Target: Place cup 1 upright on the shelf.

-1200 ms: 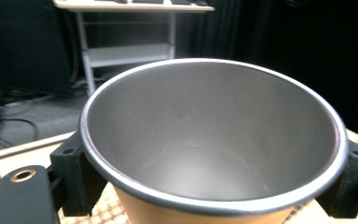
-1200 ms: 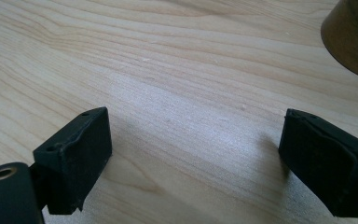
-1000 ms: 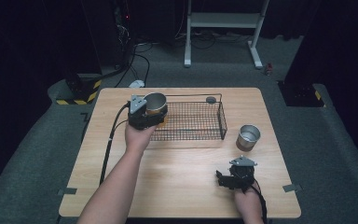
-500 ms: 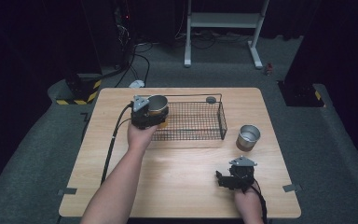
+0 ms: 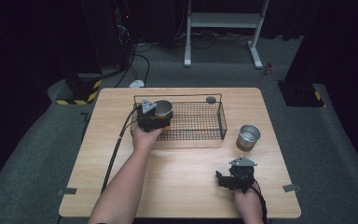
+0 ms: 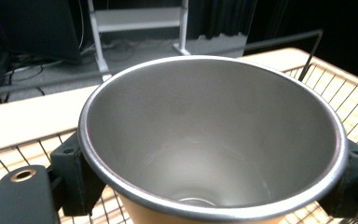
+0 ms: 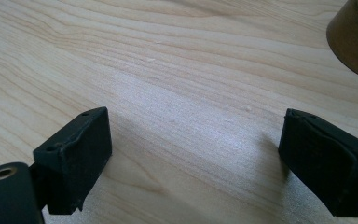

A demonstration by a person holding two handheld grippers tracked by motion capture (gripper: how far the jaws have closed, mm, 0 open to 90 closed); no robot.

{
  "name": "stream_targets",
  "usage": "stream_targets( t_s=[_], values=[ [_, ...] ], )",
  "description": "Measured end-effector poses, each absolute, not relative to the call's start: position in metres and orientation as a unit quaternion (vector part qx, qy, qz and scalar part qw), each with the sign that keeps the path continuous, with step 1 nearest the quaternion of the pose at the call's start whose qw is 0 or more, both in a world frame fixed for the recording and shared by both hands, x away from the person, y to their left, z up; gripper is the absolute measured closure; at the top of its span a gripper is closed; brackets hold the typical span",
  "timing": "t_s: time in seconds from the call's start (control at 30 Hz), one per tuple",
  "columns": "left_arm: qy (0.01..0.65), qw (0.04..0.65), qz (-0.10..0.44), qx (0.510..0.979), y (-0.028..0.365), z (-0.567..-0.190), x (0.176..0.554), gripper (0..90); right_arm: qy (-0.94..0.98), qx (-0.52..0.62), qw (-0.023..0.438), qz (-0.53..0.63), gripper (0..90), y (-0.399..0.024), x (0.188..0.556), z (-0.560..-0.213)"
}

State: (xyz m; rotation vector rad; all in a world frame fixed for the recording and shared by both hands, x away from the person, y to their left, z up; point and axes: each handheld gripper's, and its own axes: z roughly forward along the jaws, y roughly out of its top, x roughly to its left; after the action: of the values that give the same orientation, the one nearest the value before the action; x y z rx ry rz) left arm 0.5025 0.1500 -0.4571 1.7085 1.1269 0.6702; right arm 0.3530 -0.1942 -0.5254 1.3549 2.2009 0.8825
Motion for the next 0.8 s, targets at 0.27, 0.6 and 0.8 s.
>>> stream_targets(
  t_s=[0.27,0.6,0.8],
  values=[
    [0.471,0.461,0.283,0.697,0.150,-0.467,0.503,14.0,0.790,0.484,0.205,0.316,9.3,-0.194,0.353,-0.525],
    [0.490,0.444,0.278,0.697,0.151,-0.475,0.506,13.9,0.790,0.484,0.205,0.316,9.3,-0.194,0.353,-0.525],
    [0.492,0.439,0.275,0.699,0.149,-0.477,0.507,13.9,0.790,0.484,0.205,0.316,9.3,-0.194,0.353,-0.525]
  ],
)
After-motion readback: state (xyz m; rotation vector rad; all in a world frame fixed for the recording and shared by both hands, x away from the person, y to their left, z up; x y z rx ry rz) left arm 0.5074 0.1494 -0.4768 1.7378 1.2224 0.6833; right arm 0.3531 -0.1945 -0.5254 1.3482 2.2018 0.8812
